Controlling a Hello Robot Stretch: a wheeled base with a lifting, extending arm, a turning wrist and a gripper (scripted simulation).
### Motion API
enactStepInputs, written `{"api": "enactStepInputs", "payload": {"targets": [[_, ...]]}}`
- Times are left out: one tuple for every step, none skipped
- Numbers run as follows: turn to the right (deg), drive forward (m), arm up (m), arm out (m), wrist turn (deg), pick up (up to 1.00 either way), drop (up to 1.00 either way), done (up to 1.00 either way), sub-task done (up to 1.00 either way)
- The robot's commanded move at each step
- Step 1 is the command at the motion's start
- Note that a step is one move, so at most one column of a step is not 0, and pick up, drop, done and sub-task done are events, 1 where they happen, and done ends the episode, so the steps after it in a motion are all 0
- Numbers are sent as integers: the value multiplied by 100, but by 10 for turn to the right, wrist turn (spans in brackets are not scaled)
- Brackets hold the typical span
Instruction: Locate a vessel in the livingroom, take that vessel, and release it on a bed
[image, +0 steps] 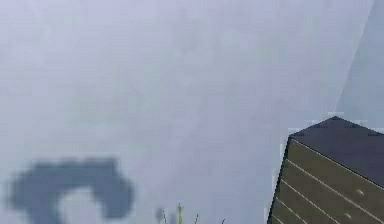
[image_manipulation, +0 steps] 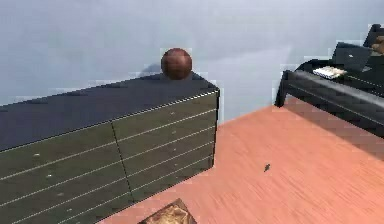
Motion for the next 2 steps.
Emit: {"api": "enactStepInputs", "payload": {"targets": [[450, 0, 0, 0, 0, 0, 0, 0, 0], [450, 0, 0, 0, 0, 0, 0, 0, 0]]}}
